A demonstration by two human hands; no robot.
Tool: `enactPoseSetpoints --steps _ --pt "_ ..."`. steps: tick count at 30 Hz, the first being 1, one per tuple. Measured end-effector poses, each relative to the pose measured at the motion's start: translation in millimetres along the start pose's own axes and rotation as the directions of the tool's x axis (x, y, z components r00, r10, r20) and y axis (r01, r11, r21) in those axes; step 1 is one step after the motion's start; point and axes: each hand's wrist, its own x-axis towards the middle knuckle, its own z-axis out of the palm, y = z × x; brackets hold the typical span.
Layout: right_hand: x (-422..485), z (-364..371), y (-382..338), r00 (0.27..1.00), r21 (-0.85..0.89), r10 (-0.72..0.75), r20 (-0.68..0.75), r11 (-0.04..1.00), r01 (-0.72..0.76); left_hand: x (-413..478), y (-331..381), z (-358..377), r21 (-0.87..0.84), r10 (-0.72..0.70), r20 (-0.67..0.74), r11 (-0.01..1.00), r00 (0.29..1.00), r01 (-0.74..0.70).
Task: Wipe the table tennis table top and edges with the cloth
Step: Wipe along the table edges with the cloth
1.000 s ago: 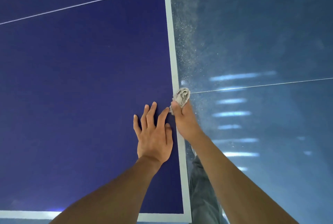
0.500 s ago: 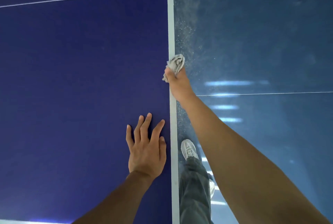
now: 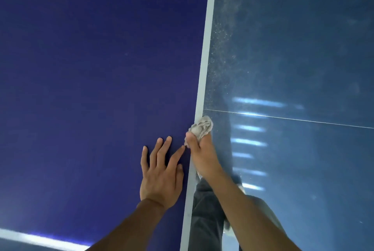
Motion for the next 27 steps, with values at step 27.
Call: enactPoseSetpoints --steps 27 --pt "186.2 -23.9 -143.9 0.893 -0.769 -0.451 -0.014 0.575 0.278 158.1 -47.7 -22.4 -0.102 -0.570 -0.094 0.821 0.816 0.562"
